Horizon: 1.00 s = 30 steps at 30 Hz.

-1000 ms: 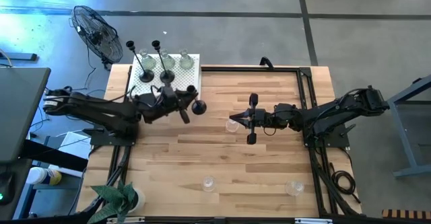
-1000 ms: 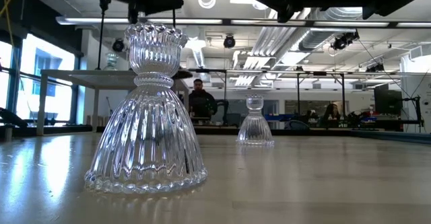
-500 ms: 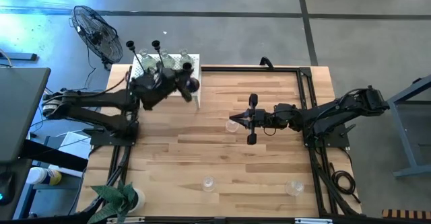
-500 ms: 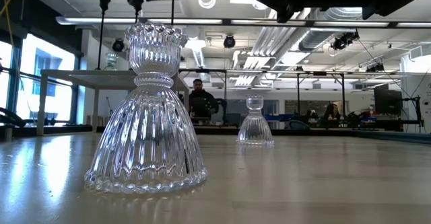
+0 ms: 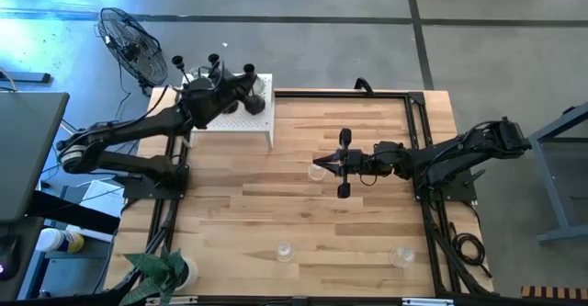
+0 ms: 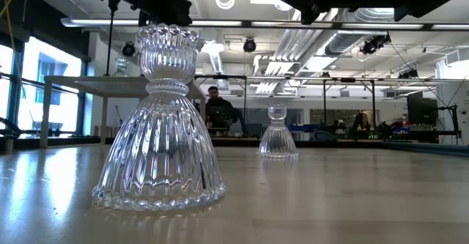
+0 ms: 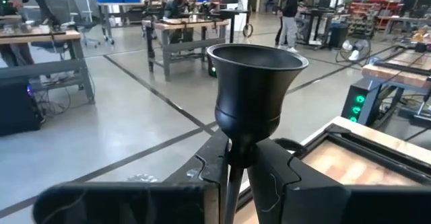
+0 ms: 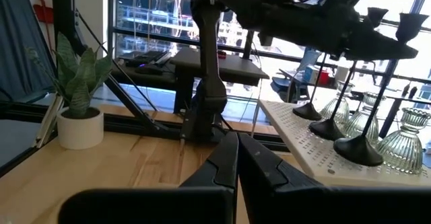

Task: Pick & Place candle stick holders
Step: Put the black candle holder on the shelf aligned with the other black candle holders, then put the bottom left transparent glass candle holder on the shelf

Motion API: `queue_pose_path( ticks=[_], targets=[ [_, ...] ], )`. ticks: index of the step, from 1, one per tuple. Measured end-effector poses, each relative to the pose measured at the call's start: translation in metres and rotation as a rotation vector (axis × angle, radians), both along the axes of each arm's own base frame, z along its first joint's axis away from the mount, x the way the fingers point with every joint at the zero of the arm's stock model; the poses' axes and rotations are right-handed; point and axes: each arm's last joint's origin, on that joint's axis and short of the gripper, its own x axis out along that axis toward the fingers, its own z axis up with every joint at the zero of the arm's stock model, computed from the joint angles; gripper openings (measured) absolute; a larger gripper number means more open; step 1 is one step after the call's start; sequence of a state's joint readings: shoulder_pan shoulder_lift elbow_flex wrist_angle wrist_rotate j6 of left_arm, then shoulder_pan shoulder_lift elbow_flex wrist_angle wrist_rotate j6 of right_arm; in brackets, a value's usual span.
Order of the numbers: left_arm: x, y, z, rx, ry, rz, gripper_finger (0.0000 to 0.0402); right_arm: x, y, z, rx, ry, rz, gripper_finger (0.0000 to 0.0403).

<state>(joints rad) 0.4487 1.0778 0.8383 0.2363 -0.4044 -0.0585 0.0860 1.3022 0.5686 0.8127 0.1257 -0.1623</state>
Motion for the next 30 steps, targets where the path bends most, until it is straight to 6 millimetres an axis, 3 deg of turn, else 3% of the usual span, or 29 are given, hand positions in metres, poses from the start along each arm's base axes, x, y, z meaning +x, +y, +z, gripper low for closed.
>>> queue_pose_path(
  ticks=[20, 30],
  targets=[
    [0.0016, 0.0045, -0.0040, -0.002, 0.024, 0.050, 0.0041, 0.0000, 0.0000, -0.0001, 0.001, 0.000, 0.001, 0.0002],
    [0.0014, 0.0045, -0.0042, -0.003, 0.026, 0.052, 0.0117, 0.0000, 0.0000, -0.0001, 0.001, 0.000, 0.002, 0.0001]
  ],
)
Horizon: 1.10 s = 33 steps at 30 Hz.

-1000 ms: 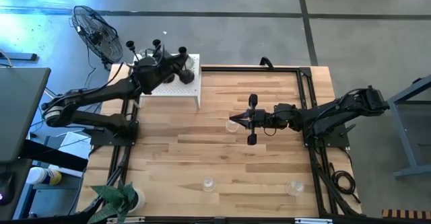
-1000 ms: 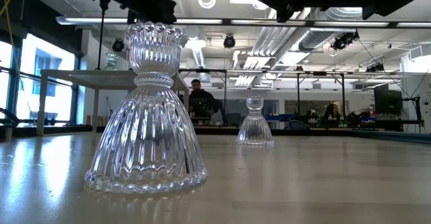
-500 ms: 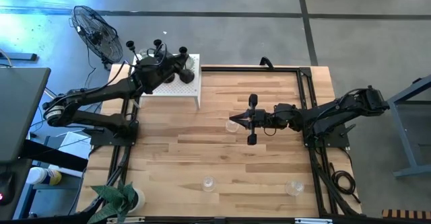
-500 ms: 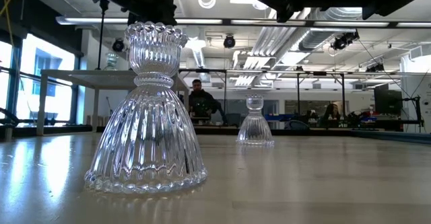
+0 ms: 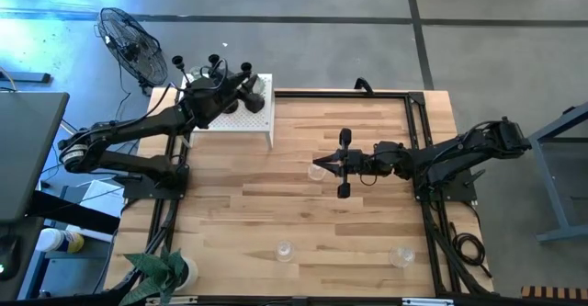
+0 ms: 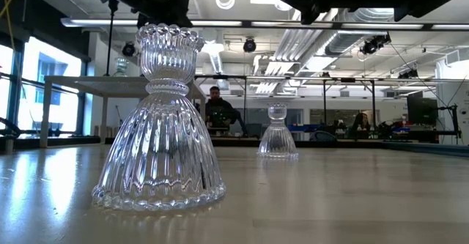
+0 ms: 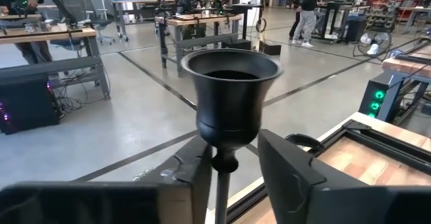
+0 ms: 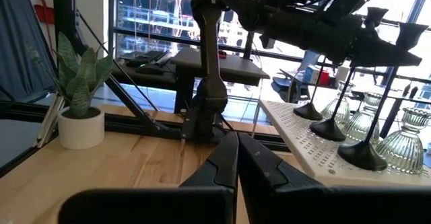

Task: Pick & Place candle stick holders
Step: Put the bottom left transparent glass candle holder on the shelf

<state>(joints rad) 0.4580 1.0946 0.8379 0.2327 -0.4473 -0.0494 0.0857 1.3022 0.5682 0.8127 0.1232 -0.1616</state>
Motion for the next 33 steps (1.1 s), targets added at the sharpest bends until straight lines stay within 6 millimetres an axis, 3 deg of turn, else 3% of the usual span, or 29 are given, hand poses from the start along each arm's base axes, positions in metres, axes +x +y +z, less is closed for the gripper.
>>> queue_pose_path(
  ticks=[6, 19, 33],
  targets=[
    [-0.003, -0.002, 0.003, 0.013, 0.006, -0.001, 0.0143, 0.000, 0.000, 0.000, 0.000, 0.002, 0.002, 0.0001],
    [-0.024, -0.013, 0.017, 0.033, -0.006, -0.042, 0.0146, 0.000, 0.000, -0.001, -0.001, 0.005, 0.003, 0.0001],
    [-0.019, -0.066, 0.026, 0.179, 0.110, -0.106, 0.0142, 0.000, 0.000, -0.001, -0.005, 0.008, 0.003, 0.0001]
  ],
)
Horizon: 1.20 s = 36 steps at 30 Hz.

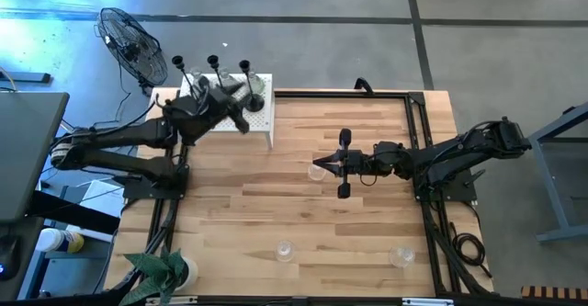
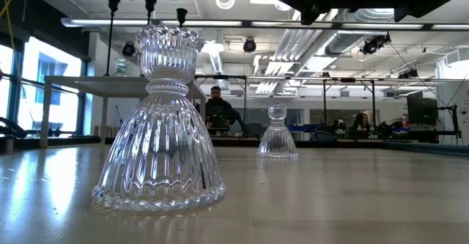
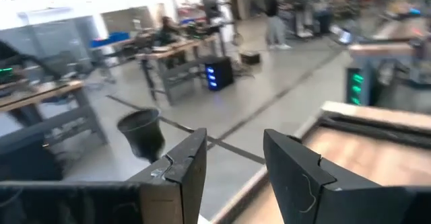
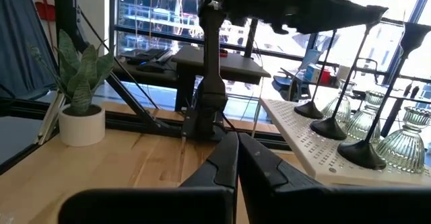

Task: Pick & Place candle stick holders
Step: Put the bottom left transparent glass candle holder on the shelf

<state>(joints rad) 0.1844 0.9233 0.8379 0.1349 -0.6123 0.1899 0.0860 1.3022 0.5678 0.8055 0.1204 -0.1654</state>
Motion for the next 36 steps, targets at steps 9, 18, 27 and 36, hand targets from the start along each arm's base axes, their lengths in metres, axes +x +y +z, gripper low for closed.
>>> queue_pose_path(
  ticks=[9, 18, 27, 36],
  targets=[
    [0.016, -0.057, -0.041, -0.063, 0.184, -0.318, 0.0081, -0.011, 0.003, -0.010, 0.054, 0.202, -0.075, 0.0000],
    [0.013, -0.082, -0.113, -0.127, 0.147, -0.546, 0.0024, -0.053, 0.038, -0.020, 0.216, 0.483, -0.170, 0.0000],
    [0.032, -0.103, -0.153, -0.237, 0.363, -0.957, 0.0031, -0.057, 0.063, -0.035, 0.234, 0.514, -0.234, 0.0000],
    [0.042, -0.147, -0.184, -0.316, 0.413, -1.098, 0.0109, -0.047, 0.066, -0.039, 0.247, 0.480, -0.226, 0.0000]
  ],
)
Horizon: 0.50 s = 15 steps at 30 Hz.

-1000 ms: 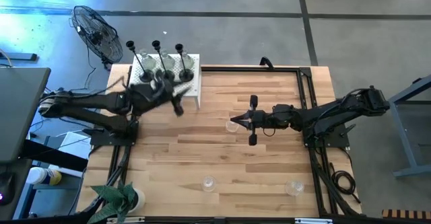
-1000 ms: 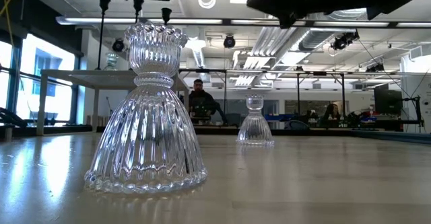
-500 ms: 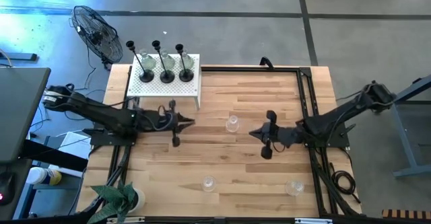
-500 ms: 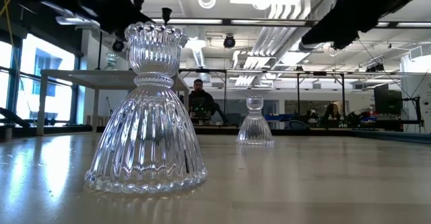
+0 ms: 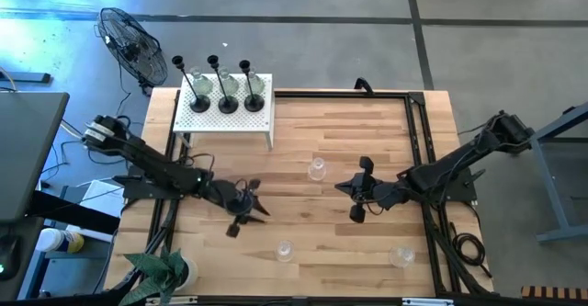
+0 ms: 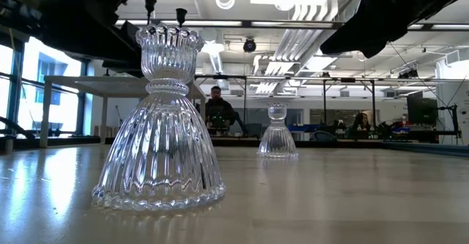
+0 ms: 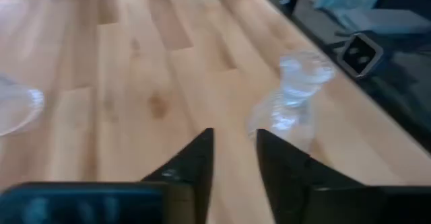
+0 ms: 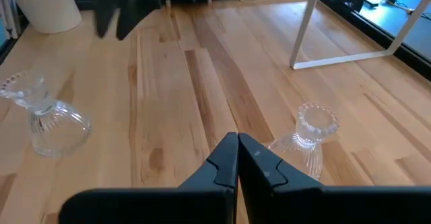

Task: Pick & Place candle stick holders
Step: Put the bottom left transparent glass candle holder on the shelf

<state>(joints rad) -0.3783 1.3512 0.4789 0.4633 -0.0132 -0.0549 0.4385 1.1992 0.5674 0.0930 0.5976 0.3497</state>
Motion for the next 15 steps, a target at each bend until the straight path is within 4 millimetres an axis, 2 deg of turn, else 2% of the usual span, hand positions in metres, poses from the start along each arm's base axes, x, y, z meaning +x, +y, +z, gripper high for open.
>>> queue_pose_path(
  ticks=[8, 15],
  targets=[
    [0.003, -0.024, -0.008, -0.125, -0.026, 0.004, 0.0234, 0.003, 0.002, 0.005, -0.006, -0.047, 0.029, 0.0000],
    [0.026, -0.058, -0.022, -0.083, 0.004, 0.072, 0.0272, 0.003, 0.003, 0.006, 0.014, -0.051, 0.065, 0.0000]
  ],
)
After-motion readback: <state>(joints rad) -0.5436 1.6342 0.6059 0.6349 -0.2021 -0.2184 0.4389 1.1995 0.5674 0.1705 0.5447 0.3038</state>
